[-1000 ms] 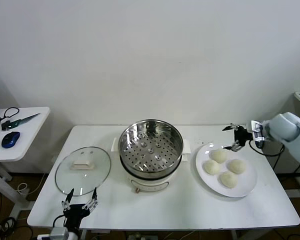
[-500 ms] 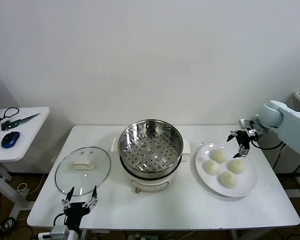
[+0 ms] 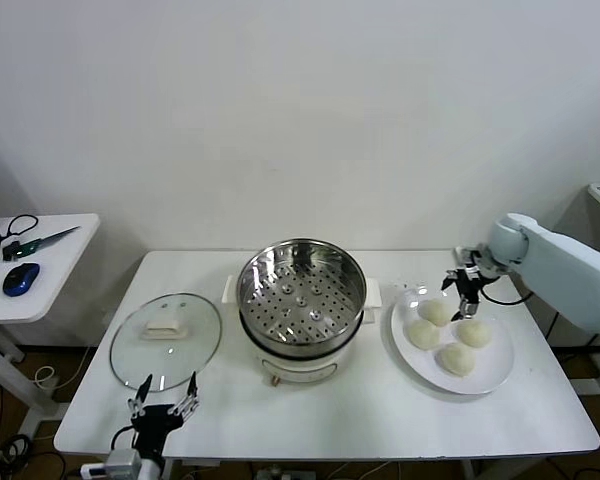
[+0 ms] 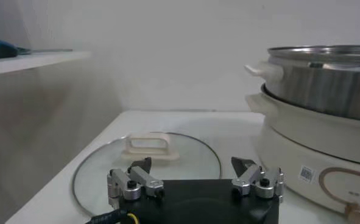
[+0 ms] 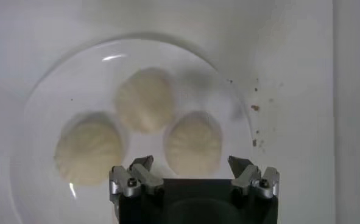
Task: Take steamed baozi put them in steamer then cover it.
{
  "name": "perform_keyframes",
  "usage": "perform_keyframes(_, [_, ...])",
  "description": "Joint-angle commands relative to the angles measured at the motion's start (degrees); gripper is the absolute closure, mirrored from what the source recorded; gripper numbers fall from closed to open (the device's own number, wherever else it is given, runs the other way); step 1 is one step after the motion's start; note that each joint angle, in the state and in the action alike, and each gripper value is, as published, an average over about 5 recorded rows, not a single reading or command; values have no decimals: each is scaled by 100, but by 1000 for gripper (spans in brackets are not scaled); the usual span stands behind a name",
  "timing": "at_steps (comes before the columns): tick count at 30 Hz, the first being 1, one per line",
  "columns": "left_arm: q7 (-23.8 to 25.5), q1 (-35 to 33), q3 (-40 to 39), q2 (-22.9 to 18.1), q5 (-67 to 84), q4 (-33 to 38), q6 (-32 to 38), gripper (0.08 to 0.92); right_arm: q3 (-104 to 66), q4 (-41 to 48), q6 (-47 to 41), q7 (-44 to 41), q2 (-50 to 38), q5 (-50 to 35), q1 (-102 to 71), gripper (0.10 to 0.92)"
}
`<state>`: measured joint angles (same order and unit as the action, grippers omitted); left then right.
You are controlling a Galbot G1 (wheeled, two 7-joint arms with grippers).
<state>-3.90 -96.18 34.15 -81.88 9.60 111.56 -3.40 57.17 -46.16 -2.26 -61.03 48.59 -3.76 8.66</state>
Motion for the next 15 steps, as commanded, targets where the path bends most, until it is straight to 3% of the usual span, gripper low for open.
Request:
perform_keyframes(1, [-4,-3,-7,-1,7,-17,1,177,-384,544,69,82,316,523,-325,203])
perform_keyframes(15, [-24,47,3,20,10,-66,3,177,-619,887,88,170,549,638,-396,234])
